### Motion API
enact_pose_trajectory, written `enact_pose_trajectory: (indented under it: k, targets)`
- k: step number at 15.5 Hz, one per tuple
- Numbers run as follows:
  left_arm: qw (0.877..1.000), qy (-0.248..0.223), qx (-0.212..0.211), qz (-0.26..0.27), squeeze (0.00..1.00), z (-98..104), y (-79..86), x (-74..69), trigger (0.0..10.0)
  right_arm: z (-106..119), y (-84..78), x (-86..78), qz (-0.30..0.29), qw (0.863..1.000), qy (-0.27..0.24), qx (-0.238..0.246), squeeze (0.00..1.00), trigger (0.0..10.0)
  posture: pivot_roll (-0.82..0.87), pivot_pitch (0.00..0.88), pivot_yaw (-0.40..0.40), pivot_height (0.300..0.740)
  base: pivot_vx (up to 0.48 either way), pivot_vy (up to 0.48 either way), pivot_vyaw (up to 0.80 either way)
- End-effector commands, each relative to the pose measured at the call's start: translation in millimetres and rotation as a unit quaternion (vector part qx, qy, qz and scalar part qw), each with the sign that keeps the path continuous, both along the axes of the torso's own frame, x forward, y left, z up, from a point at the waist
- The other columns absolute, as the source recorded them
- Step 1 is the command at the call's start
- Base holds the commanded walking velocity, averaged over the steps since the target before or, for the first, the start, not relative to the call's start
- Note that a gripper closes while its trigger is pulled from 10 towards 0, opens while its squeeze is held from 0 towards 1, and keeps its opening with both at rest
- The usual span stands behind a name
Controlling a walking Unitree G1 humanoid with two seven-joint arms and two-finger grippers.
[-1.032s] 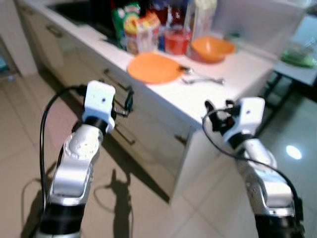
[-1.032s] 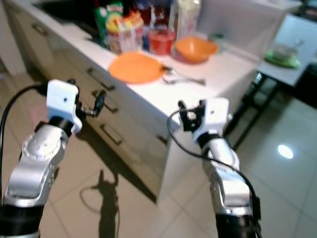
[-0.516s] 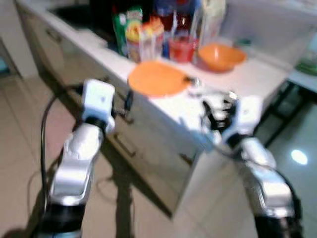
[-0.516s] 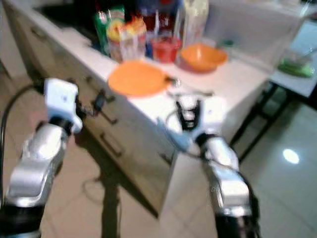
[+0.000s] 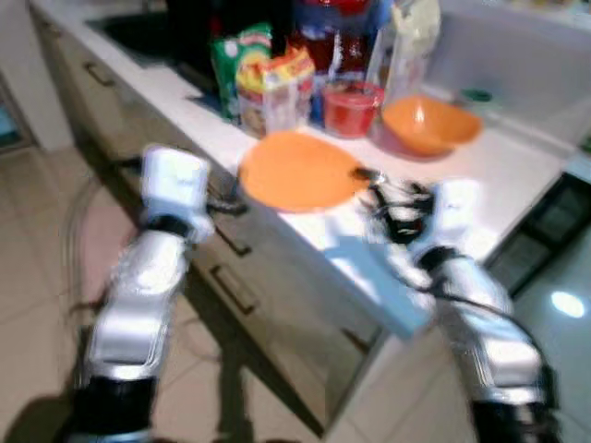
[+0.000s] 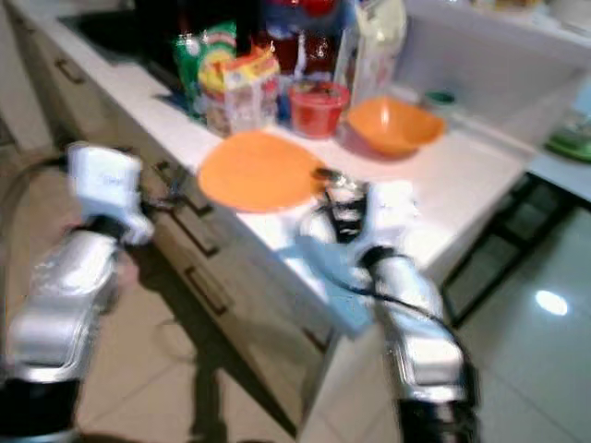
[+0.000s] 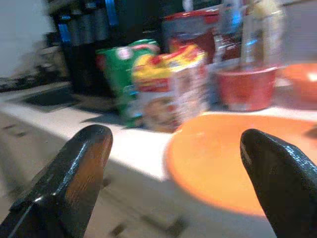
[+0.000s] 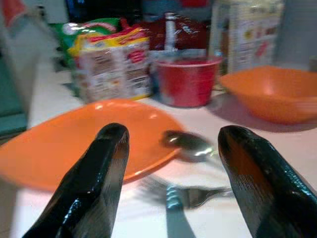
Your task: Setting the table
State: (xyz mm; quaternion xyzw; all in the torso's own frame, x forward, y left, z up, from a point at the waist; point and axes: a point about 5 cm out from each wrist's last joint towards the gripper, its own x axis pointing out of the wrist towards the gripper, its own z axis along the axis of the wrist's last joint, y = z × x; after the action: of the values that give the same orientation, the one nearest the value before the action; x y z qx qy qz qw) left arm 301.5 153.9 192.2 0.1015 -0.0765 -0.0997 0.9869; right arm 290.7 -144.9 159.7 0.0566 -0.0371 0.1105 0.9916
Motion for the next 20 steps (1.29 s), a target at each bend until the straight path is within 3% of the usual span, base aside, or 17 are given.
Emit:
enact_pose_trajectory:
  k: [1,3,5,6,7,10,12,14,16,18,20]
  targets:
    - [1.0,-0.01,-0.014,-0.001,0.0,9,4.7,1.1,10.0,12,8.2,0.1,0.017,0.999,-0.028,0.012,0.0,10.0,0.04,0.0,-0.054,0.74,0.315,0.0,0.0]
    - [0.998,0.01,-0.049,-0.038,0.0,11,-3.7,-0.5,10.0,16,11.0,-1.8,0.041,0.998,-0.042,0.0,0.0,10.0,0.04,0.0,-0.05,0.74,0.0,0.0,0.0]
    - [0.991,0.059,-0.119,-0.024,0.0,7,0.9,7.6,10.0,20,5.9,-3.8,0.06,0.997,-0.049,-0.018,0.0,10.0,0.03,0.0,-0.043,0.74,0.0,0.0,0.0]
    - [0.984,0.079,-0.159,-0.015,1.0,5,5.5,11.8,10.0,21,2.6,-4.1,0.064,0.996,-0.05,-0.025,0.0,10.0,0.03,0.0,-0.04,0.74,0.0,0.0,0.0]
    - [0.978,0.089,-0.185,-0.019,1.0,5,6.9,13.4,10.0,22,0.7,-4.3,0.067,0.996,-0.05,-0.029,0.0,10.0,0.03,0.0,-0.04,0.74,0.0,0.0,0.0]
    - [0.946,0.17,-0.276,-0.01,1.0,-8,15.1,29.8,10.0,25,-1.5,-7.9,0.13,0.988,-0.05,-0.068,0.0,10.0,0.03,0.0,-0.034,0.74,0.0,0.0,0.0]
    - [0.923,0.202,-0.327,-0.032,1.0,-16,12.7,38.1,10.0,15,6.9,-16.9,0.209,0.971,-0.014,-0.115,0.0,10.0,0.02,0.0,-0.027,0.74,0.0,0.0,0.0]
    - [0.914,0.226,-0.333,-0.051,1.0,-20,7.2,43.7,10.0,4,12.0,-22.8,0.242,0.961,0.03,-0.13,0.0,10.0,0.01,0.0,-0.024,0.74,0.0,0.0,0.0]
    - [0.908,0.245,-0.335,-0.048,0.0,-27,4.4,51.1,10.0,-3,15.5,-27.2,0.265,0.952,0.055,-0.14,0.0,10.0,0.01,0.0,-0.022,0.74,0.0,0.0,0.0]
    - [0.889,0.266,-0.368,-0.054,0.0,-33,1.2,59.7,10.0,-10,15.8,-32.8,0.289,0.94,0.092,-0.159,0.0,10.0,0.0,0.0,-0.017,0.74,0.0,0.0,0.0]
    - [0.887,0.276,-0.365,-0.055,0.0,-38,-1.4,63.4,10.0,-11,15.2,-34.2,0.289,0.937,0.103,-0.163,0.0,10.0,0.0,0.0,-0.015,0.74,0.0,0.0,0.0]
